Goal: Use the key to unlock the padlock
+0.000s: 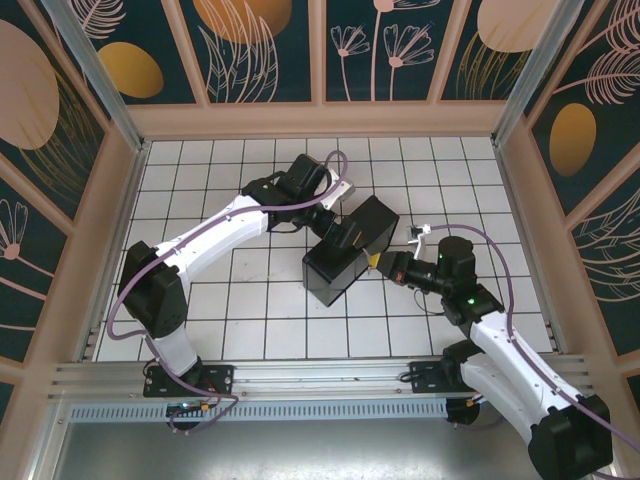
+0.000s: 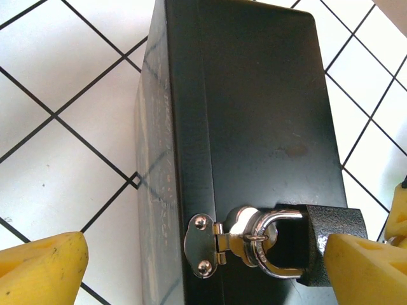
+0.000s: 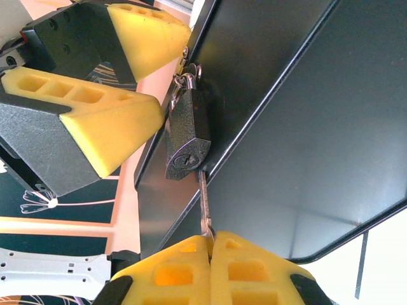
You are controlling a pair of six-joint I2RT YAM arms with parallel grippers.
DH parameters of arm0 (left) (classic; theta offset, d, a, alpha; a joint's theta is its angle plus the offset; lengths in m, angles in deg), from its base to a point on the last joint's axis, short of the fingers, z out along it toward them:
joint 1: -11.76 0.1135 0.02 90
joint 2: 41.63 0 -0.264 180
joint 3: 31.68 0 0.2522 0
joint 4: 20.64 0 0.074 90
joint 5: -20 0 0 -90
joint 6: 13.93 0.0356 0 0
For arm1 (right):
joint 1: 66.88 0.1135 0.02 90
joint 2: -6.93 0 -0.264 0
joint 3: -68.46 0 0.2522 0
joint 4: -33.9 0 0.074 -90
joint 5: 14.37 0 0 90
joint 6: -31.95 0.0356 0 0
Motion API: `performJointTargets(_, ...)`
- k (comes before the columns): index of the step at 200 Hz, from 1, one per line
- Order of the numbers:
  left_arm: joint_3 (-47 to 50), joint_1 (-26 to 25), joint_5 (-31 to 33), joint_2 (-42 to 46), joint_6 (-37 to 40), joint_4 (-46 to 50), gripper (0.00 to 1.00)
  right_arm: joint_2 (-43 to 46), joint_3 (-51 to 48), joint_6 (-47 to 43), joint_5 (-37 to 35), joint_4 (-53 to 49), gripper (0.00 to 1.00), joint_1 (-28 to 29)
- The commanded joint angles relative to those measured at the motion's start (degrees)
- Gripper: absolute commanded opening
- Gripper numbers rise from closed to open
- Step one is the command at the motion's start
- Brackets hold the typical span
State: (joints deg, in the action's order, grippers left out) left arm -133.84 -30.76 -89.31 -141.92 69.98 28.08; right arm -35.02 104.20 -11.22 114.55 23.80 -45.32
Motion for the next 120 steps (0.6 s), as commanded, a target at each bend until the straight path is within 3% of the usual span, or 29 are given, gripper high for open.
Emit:
performJointTargets(1,0.20,-0.42,-1.30,-0.08,0.67,-0.49,0.96,1.07,0.42,-1.14,0.29,0.90,0.04,-0.44)
performJointTargets(120,0.66,-0.82,0.94,-2.35,1.69,0.77,0.92,1.08,2.06,-2.65,0.61,-1.24,0.05,-1.16)
